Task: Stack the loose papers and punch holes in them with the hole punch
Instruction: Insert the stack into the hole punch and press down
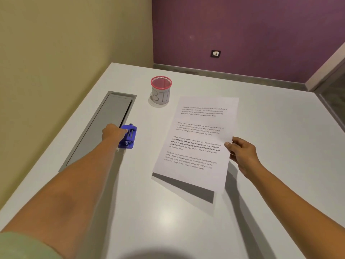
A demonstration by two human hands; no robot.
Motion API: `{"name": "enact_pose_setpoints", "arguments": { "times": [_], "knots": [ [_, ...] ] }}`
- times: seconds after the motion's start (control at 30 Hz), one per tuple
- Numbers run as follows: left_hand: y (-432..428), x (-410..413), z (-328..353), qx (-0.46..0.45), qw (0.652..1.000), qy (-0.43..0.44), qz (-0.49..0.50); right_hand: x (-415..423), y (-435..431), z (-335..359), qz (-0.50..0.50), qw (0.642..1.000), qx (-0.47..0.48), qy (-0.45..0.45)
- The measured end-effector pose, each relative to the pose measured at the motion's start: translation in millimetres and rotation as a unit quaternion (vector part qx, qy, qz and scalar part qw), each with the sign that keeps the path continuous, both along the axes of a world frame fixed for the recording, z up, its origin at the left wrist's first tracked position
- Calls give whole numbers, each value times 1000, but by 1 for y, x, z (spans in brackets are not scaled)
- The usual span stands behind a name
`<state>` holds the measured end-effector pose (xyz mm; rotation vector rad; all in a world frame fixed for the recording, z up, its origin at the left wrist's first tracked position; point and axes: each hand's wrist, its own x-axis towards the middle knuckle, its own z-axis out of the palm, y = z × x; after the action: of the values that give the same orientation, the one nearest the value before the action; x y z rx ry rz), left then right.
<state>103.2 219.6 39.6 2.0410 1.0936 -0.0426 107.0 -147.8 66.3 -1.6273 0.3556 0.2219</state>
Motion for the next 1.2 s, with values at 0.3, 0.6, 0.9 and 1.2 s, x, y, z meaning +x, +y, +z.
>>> {"name": "enact_pose_setpoints", "arguments": {
  "times": [0.3,0.6,0.9,1.2],
  "knots": [
    [6,3,-15,-76,995,-15,65,4,3,-3,16,1000,4,0],
    [-10,3,-5,-78,992,-59,84,-2,0,3,17,1000,11,-6],
    [-49,-7,5,-299,933,-166,108,-9,-13,10,5,999,31,-25],
    [-83,-18,17,-411,881,-221,80,-13,-28,17,7,999,39,-37]
  ]
}}
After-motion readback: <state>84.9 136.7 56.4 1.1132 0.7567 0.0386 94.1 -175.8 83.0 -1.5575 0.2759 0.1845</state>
